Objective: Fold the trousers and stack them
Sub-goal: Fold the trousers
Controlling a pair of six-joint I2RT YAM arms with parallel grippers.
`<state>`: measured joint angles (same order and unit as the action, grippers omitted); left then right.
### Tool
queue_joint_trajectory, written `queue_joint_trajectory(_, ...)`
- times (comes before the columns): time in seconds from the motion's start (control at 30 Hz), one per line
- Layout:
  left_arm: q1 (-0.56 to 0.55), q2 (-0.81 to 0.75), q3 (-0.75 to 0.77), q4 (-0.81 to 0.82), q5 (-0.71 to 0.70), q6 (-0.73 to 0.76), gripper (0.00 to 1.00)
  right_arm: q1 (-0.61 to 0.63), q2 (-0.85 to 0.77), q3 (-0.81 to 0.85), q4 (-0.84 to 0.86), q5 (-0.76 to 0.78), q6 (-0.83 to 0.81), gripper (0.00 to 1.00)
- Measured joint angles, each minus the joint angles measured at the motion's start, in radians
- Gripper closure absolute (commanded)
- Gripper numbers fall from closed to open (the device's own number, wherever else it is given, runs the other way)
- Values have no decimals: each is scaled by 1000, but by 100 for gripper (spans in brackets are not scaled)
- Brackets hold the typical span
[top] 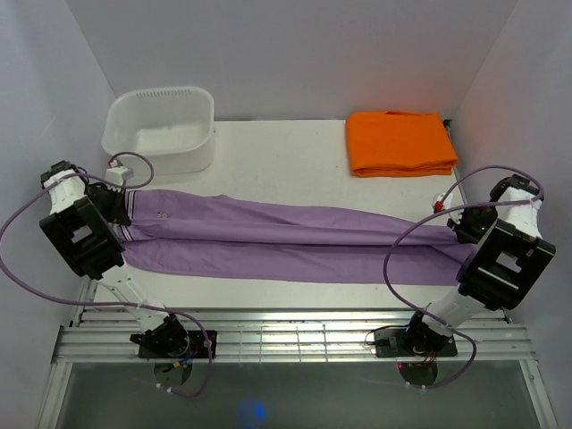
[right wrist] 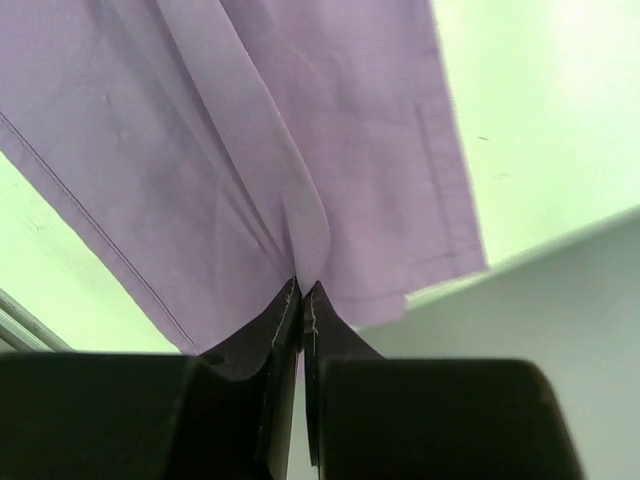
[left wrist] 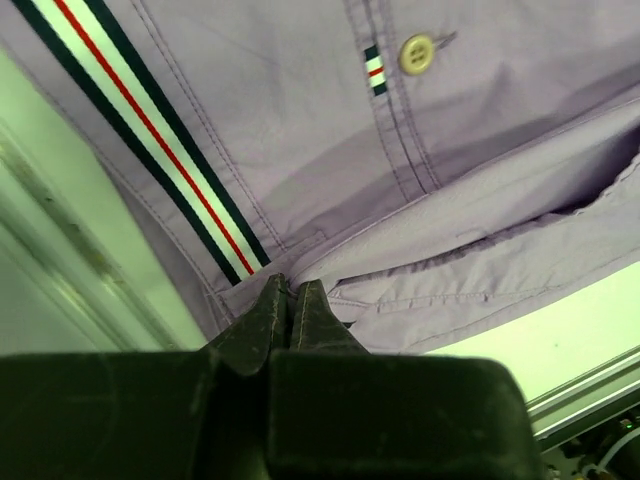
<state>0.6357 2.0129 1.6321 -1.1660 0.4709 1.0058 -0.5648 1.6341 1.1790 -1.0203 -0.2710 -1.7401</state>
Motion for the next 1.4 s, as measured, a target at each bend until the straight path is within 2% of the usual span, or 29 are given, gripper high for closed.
queue_joint_trajectory(0.2,55,-147,-11,-11,86,125,100,-29,-133,5,-56,-55,-82,92)
queue_joint_trajectory(0.37,121,-269,-109,26,98,246,100,-40,-205,-140,-40,-42,-139,92)
queue_joint_trajectory(0.57,135,-237,-292,139,16,326,100,-48,-204,-340,81,27,-172,92)
queue_joint_trajectory(0.6,136,-222,-318,158,1,338,98,-49,-204,-355,97,37,-175,88)
queue_joint_trajectory(0.7,149,-204,-376,185,-33,381,78,-51,-204,-365,130,68,-172,65)
queue_joint_trajectory(0.73,161,-206,-380,177,-32,399,63,-55,-204,-362,140,75,-172,54)
queue_joint_trajectory(0.77,174,-210,-376,167,-26,423,52,-59,-204,-354,142,80,-169,43)
queue_joint_trajectory(0.8,188,-216,-365,150,-18,447,42,-64,-205,-341,141,84,-170,13)
queue_joint_trajectory(0.83,205,-224,-349,126,-11,472,40,-71,-206,-321,133,82,-172,2)
queue_joint_trajectory(0.9,237,-248,-314,70,11,517,38,-84,-208,-260,106,76,-185,9)
queue_joint_trajectory(1.07,300,-393,-254,-71,79,636,36,-95,-243,-57,-16,8,-199,10)
queue_joint_trajectory(1.17,312,-494,-251,-114,114,672,35,-86,-277,31,-101,-60,-196,7)
queue_joint_trajectory(1.3,299,-542,-254,-148,172,675,33,26,-311,47,-161,-135,-92,0)
queue_joint_trajectory(1.4,254,-499,-259,-158,187,623,33,155,-301,34,-157,-176,22,13)
